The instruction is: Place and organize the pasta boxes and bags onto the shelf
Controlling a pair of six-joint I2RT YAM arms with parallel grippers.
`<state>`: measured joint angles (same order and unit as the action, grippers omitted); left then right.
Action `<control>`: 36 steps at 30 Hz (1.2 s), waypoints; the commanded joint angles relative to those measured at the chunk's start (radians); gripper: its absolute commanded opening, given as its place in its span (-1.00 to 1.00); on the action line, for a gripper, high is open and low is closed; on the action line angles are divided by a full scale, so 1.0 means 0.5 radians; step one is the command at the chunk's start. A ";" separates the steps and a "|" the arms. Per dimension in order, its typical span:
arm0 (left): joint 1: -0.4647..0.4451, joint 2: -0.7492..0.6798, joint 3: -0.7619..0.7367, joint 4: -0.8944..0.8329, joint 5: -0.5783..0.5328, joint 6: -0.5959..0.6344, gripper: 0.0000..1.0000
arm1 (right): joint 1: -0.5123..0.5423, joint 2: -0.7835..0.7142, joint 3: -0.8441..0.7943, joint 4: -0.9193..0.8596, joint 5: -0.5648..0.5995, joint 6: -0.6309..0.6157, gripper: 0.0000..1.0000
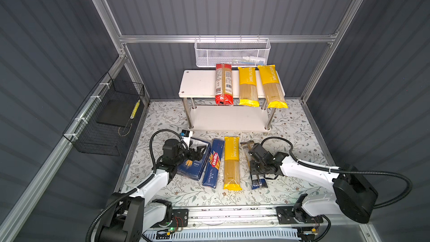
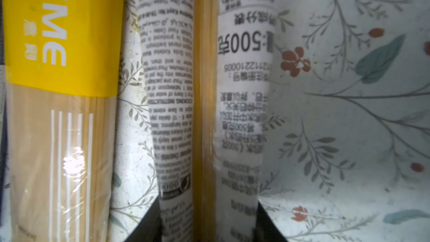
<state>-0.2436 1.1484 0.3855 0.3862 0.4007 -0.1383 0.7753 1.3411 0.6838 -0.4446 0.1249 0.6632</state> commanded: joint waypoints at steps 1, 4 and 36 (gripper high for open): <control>-0.007 -0.012 0.039 -0.021 -0.005 0.028 0.99 | 0.013 -0.122 0.025 0.016 0.026 0.030 -0.19; -0.007 -0.012 0.039 -0.021 -0.007 0.028 0.98 | 0.014 -0.211 0.028 0.032 0.001 0.024 -0.26; -0.007 -0.008 0.046 -0.027 -0.016 0.024 0.99 | 0.253 -0.476 0.545 0.235 -0.211 -0.203 -0.50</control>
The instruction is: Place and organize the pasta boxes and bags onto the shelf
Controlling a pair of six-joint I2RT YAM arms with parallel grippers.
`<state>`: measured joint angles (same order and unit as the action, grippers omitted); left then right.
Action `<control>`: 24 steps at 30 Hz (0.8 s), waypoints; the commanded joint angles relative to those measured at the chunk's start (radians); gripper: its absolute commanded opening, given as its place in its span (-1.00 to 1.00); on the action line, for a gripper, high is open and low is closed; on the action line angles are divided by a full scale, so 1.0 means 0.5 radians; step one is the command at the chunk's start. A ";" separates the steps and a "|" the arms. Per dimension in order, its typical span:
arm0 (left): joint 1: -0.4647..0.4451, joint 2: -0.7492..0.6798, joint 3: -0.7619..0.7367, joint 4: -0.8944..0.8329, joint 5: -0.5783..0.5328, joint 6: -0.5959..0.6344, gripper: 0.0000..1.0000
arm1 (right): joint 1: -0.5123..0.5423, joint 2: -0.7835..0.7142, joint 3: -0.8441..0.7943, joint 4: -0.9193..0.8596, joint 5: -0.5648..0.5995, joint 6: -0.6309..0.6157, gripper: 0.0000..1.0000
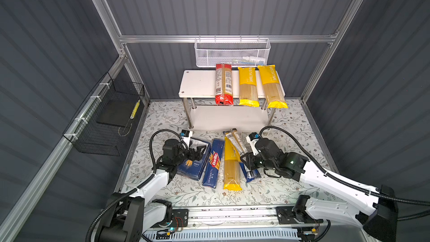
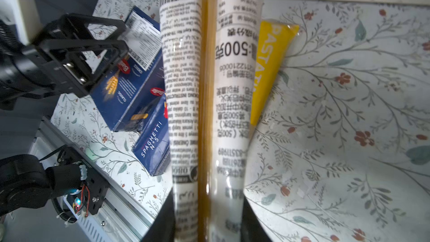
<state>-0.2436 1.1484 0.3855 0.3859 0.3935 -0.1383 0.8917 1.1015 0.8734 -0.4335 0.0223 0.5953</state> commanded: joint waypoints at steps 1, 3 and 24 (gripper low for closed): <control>-0.007 -0.007 0.046 -0.026 -0.004 0.022 0.99 | 0.025 0.019 0.194 0.219 -0.010 -0.078 -0.50; -0.007 -0.008 0.045 -0.026 -0.004 0.021 0.99 | 0.032 0.070 0.261 0.250 -0.019 -0.089 -0.50; -0.007 -0.021 0.040 -0.032 -0.011 0.022 0.99 | 0.131 0.533 0.937 0.407 -0.119 -0.231 -0.49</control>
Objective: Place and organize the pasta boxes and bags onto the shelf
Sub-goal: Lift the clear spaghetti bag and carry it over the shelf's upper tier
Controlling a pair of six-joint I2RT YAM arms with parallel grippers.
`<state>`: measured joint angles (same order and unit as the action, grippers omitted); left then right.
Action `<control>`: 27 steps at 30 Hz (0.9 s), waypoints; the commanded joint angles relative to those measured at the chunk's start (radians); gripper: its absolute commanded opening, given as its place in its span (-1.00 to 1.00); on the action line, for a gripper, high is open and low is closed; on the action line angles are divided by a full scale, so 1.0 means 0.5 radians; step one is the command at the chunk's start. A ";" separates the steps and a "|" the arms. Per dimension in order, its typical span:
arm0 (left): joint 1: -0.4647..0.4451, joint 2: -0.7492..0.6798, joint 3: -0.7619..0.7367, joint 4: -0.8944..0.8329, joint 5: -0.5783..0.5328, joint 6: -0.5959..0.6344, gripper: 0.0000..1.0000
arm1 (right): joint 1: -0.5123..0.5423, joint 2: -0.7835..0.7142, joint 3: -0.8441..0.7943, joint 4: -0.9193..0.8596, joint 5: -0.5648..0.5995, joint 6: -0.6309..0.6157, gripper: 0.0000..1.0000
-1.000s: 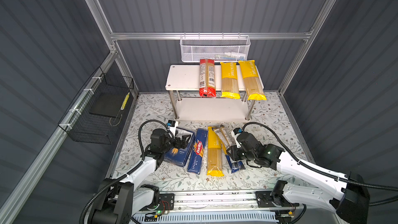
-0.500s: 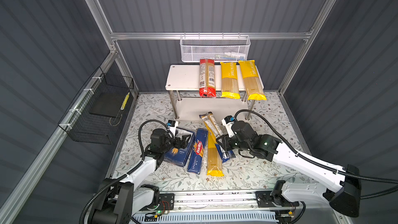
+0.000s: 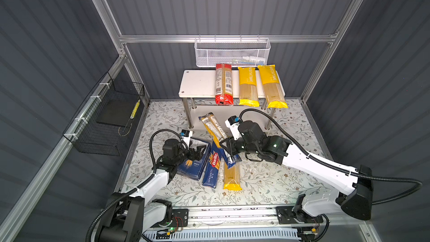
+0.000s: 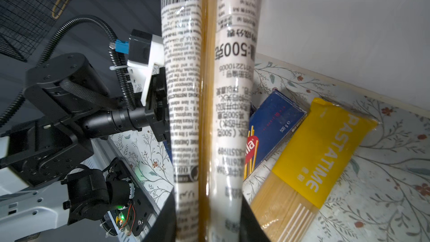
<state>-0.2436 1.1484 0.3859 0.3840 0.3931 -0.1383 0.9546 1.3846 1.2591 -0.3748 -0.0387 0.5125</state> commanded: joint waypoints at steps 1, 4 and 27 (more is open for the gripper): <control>-0.007 -0.024 0.038 -0.029 -0.012 0.023 0.99 | 0.005 -0.020 0.200 0.287 0.002 -0.073 -0.49; -0.007 -0.019 0.040 -0.029 -0.011 0.022 0.99 | 0.007 0.045 0.316 0.281 -0.032 -0.106 -0.49; -0.007 -0.026 0.038 -0.029 -0.015 0.023 0.99 | 0.017 0.510 1.015 0.335 -0.011 -0.187 -0.48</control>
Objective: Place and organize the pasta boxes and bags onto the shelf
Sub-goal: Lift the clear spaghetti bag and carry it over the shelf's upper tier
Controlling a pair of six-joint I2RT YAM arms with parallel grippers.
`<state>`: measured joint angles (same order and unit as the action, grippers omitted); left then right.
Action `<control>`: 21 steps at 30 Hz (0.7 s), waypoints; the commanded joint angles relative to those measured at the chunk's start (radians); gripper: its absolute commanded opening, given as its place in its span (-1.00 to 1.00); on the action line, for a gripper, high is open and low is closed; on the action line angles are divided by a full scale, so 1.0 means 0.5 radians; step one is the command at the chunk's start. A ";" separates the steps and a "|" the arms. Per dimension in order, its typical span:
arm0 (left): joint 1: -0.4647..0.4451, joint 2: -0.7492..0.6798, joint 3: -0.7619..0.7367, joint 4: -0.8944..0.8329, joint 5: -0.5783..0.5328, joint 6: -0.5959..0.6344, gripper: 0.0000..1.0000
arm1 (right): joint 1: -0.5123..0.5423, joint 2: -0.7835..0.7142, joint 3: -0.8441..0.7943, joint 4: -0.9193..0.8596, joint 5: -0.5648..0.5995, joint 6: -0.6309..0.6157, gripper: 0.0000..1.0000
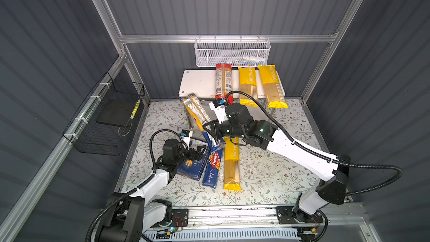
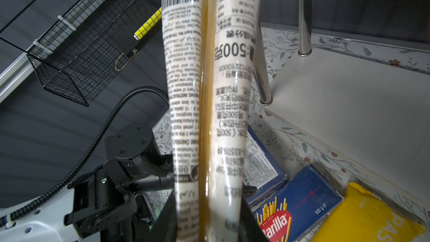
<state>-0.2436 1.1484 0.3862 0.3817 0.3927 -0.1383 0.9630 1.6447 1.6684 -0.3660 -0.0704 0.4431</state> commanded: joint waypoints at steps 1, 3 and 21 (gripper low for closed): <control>-0.007 -0.029 0.037 -0.024 -0.016 0.023 0.99 | 0.001 0.015 0.238 0.317 0.062 -0.055 -0.48; -0.007 -0.033 0.035 -0.024 -0.017 0.023 0.99 | 0.001 0.074 0.336 0.318 0.082 -0.064 -0.48; -0.007 -0.039 0.031 -0.021 -0.019 0.025 0.99 | -0.040 0.417 0.880 0.419 0.221 -0.043 -0.47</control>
<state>-0.2436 1.1473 0.3862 0.3820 0.3855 -0.1383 0.9558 1.8668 2.0274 -0.3298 0.0147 0.4255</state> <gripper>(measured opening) 0.993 0.287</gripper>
